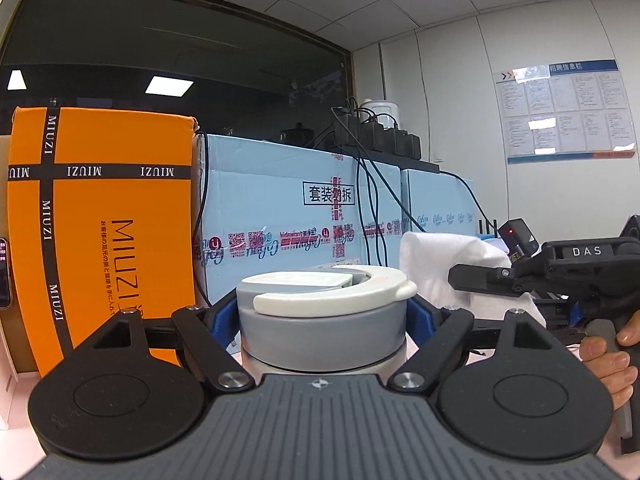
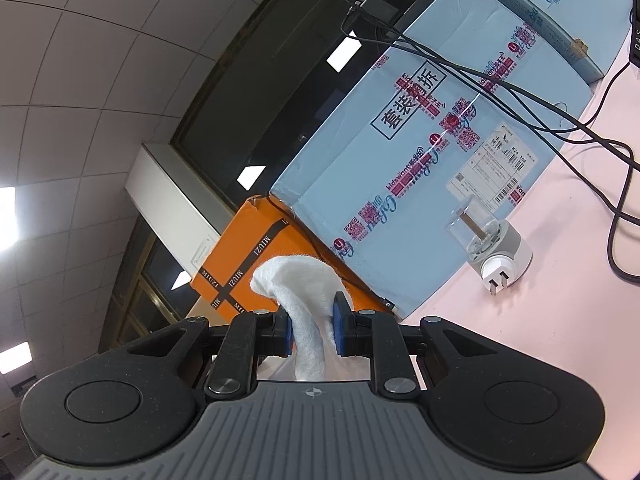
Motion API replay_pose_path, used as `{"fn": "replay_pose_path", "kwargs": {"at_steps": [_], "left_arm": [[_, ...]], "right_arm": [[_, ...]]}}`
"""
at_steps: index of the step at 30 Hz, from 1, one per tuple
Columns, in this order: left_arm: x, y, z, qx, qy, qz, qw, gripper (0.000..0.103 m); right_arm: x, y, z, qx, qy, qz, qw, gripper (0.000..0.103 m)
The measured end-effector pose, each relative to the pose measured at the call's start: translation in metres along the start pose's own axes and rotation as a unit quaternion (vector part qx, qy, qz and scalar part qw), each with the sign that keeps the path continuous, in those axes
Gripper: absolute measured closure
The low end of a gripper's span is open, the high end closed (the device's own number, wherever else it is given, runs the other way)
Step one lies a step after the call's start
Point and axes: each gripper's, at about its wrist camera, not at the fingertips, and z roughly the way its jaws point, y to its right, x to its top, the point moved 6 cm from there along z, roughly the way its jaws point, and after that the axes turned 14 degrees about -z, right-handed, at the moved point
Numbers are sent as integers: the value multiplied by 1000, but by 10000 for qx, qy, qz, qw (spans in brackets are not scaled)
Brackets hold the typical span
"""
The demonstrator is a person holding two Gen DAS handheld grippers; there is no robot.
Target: Clean container
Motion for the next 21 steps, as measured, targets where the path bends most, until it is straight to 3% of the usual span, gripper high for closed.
{"fn": "replay_pose_path", "kwargs": {"at_steps": [3,7,8,9,14,18,21], "left_arm": [[0,3,1,-20,2,37,10000,14],[5,4,-5,45,217,49,9997,13],[8,4,-8,24,283,6,9996,10],[11,4,-11,-3,358,-43,9994,0],[28,-1,-27,-53,813,-330,9961,0],[40,-24,-33,465,1065,-851,9896,0],[40,-45,-31,948,937,-1181,9840,0]], "right_arm": [[-1,-1,0,-50,-32,-57,10000,86],[-1,-1,-1,-146,-66,-145,9998,86],[-1,-3,-2,-159,-83,-217,9996,86],[-1,-5,-4,-167,-110,-308,9993,86],[-5,-21,-11,-175,-410,-830,9956,86],[-11,-43,-11,68,-923,-1347,9866,86],[-17,-58,-8,276,-1297,-1650,9773,86]]}}
